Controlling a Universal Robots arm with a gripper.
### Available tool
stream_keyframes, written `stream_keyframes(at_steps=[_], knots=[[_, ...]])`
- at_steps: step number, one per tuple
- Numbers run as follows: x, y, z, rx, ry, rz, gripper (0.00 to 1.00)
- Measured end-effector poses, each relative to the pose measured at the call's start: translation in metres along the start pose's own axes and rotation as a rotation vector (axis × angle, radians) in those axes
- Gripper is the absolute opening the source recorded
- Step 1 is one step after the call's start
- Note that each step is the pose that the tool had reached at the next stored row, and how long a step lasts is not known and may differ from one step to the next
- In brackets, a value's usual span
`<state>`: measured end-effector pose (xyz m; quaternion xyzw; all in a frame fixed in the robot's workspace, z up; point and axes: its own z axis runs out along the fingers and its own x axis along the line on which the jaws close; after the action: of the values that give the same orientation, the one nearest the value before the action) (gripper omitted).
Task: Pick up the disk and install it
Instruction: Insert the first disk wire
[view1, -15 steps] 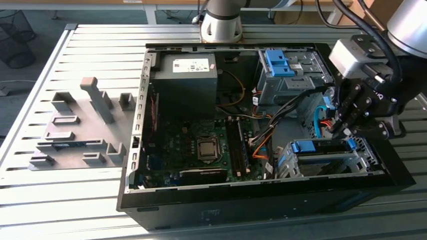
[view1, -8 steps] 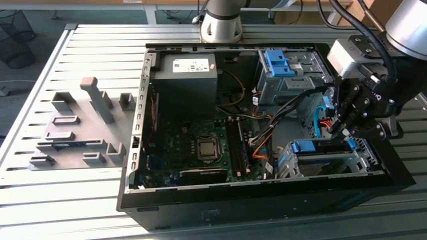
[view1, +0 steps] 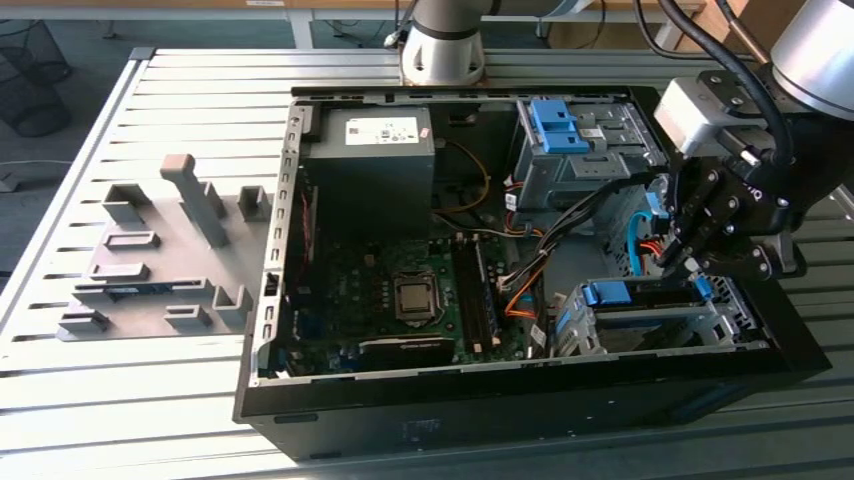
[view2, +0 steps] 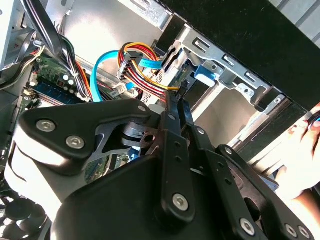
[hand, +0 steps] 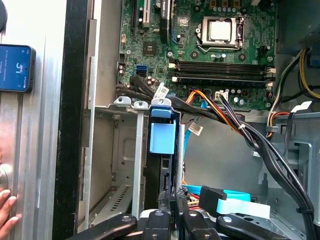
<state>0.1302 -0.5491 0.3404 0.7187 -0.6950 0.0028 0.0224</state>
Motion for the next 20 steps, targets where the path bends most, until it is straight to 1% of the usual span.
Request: stream_keyframes(at_steps=[4,8,20], knots=[[0.0003,0.0,0.0003,0.0,-0.0002,0.001,0.16],[0.0002,0.0002,0.0008,-0.0005,-0.0004,0.016,0.16],[0.0002,0.0002,0.0009,-0.0006,-0.0006,0.019,0.16]])
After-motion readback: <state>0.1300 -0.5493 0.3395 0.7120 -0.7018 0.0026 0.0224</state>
